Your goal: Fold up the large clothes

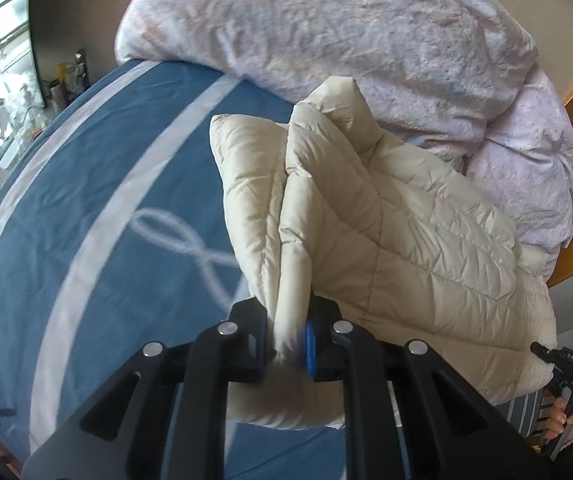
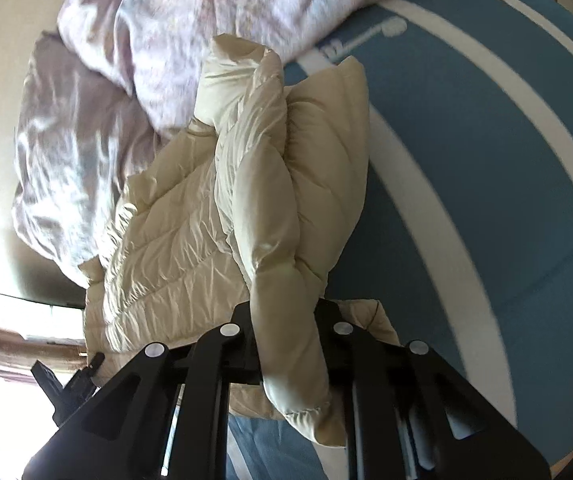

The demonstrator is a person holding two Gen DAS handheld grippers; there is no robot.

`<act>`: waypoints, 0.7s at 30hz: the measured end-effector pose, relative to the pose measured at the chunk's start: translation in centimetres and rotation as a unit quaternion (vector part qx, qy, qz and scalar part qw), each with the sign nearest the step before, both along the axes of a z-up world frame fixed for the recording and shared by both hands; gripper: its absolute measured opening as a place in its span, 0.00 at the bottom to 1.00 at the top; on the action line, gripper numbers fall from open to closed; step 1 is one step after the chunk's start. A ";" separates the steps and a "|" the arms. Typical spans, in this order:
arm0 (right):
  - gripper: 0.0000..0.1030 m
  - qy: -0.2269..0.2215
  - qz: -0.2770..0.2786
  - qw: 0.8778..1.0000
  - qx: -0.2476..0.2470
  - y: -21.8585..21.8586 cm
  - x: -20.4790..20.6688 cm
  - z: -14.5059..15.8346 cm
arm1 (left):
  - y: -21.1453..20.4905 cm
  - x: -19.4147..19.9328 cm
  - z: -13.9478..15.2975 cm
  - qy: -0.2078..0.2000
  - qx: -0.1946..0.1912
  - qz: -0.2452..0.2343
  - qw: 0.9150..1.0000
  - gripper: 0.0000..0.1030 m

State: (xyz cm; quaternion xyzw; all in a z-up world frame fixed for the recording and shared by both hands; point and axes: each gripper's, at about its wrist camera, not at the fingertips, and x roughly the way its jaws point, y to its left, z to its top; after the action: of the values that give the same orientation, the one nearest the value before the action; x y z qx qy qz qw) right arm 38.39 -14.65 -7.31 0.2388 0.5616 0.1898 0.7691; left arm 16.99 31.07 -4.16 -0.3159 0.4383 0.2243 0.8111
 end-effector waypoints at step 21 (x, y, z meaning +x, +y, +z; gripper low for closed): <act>0.59 -0.136 -0.002 0.962 -0.237 2.5 -6.0 3.8 | -0.2 -6.7 -1.2 0.030 -0.004 0.022 0.999 0.50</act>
State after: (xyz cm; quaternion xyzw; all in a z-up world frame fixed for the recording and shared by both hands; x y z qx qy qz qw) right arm 32.42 -12.15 -3.48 0.0225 0.4802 0.0803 0.8732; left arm 10.34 30.90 -5.34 -0.3220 0.4564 0.2498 0.7910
